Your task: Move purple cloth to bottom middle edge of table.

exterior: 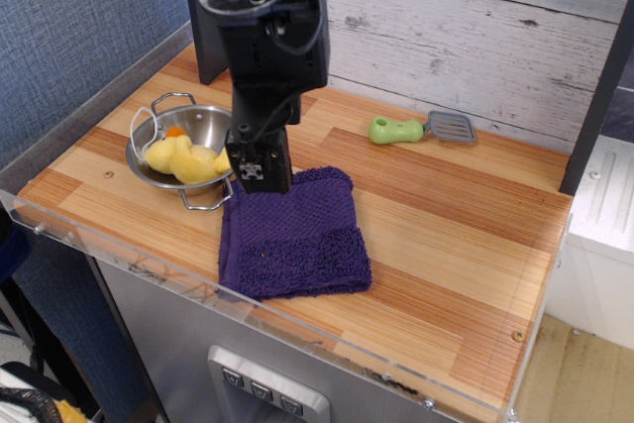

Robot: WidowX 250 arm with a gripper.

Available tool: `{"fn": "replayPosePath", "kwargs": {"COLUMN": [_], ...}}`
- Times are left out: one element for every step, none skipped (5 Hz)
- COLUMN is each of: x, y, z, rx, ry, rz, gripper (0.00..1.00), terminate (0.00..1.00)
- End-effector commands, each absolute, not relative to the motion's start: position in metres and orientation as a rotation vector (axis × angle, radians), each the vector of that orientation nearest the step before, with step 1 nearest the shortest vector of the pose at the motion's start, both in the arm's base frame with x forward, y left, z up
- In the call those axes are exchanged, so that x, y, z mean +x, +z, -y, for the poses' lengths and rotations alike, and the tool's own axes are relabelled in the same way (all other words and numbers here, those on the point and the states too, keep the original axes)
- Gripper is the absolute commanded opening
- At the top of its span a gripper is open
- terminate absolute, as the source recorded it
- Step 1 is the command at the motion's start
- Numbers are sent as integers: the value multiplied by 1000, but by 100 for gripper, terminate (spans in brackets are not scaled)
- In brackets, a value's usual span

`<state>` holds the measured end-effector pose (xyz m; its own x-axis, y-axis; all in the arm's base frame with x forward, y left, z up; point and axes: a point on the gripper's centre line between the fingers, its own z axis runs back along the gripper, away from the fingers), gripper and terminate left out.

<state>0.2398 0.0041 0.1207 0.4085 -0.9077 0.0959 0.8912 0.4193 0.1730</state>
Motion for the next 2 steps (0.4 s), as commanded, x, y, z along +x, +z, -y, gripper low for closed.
{"fn": "replayPosePath", "kwargs": {"x": [241,241], "y": [134,134], "z": [-4,-4], "rx": [128,128], "ry": [-1139,-1139], "rz": [223,223], "gripper": [100,100], "terminate": [0,100]}}
